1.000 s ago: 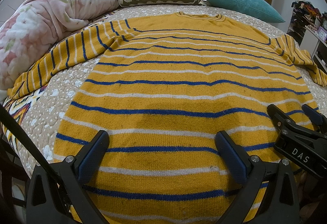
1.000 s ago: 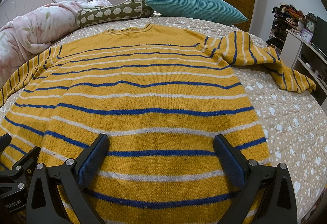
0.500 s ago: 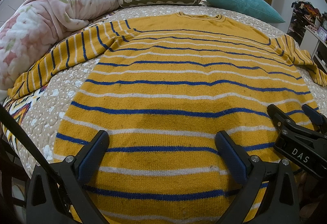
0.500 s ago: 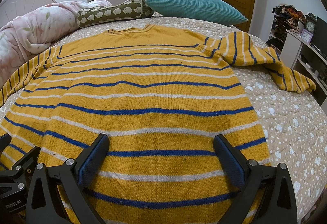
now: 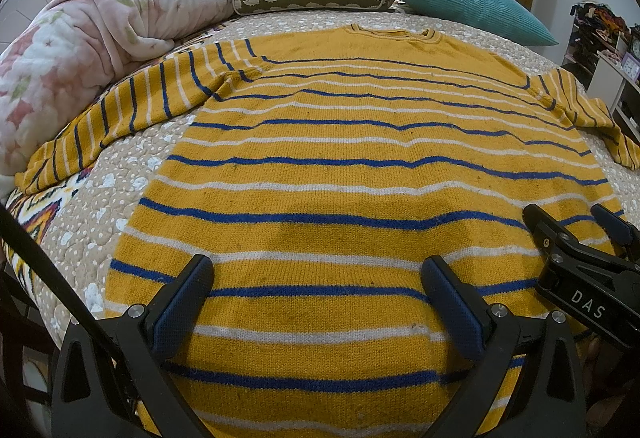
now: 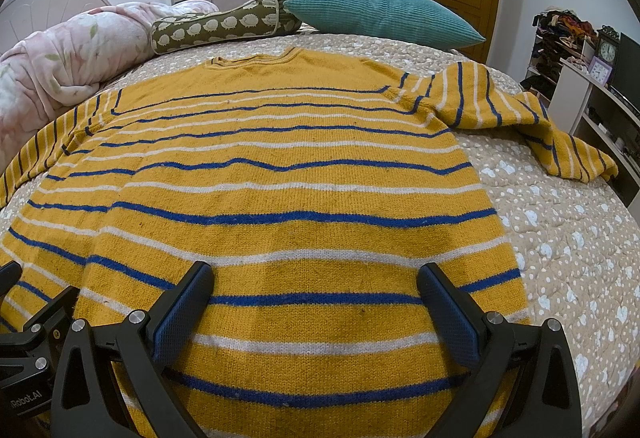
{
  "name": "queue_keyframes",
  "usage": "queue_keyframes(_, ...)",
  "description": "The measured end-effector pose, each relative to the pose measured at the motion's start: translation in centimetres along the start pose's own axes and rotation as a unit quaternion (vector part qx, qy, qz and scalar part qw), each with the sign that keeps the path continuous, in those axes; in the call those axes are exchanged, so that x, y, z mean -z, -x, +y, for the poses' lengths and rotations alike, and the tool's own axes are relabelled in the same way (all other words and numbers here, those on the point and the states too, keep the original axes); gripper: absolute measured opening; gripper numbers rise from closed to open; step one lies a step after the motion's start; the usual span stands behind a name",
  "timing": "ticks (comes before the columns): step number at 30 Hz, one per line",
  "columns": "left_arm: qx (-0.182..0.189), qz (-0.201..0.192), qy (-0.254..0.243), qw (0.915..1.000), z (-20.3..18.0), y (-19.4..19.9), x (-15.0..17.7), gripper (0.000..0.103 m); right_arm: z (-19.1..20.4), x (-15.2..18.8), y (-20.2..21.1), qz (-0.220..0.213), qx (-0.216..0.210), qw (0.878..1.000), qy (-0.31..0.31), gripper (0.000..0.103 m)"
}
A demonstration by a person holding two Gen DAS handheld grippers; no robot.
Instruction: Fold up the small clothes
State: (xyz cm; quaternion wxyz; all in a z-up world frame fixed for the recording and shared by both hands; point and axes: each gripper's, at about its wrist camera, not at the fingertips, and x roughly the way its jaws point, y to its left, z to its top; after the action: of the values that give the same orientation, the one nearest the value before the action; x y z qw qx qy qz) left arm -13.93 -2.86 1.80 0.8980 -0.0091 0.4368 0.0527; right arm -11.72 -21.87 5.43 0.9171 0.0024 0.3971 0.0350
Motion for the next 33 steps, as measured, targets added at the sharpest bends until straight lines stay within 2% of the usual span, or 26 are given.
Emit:
queue_keyframes(13,0.000,0.001,0.000,1.0000,0.0,0.0,0.0,0.103,0.0,0.0,0.0,0.004,0.000,1.000,0.001,0.103)
queue_keyframes(20,-0.001,0.007,-0.001,1.0000,0.2,-0.1,-0.5,0.103,-0.7,-1.5,-0.6,0.058,-0.011,0.998,0.009,0.103)
queue_keyframes(27,-0.006,0.006,-0.006,0.9999,0.2,-0.2,-0.5,0.103,-0.9,-2.6,-1.6,0.090,-0.010,0.996,0.015,0.103)
queue_keyframes(30,-0.017,0.002,-0.018,0.9997,-0.1,-0.2,-0.5,0.103,-0.8,-2.7,-1.8,0.091,-0.015,0.996,0.011,0.103)
queue_keyframes(33,-0.017,0.000,-0.030,0.9994,-0.2,-0.1,-0.4,0.103,-1.1,-2.3,-1.6,0.071,-0.021,0.997,-0.012,0.103)
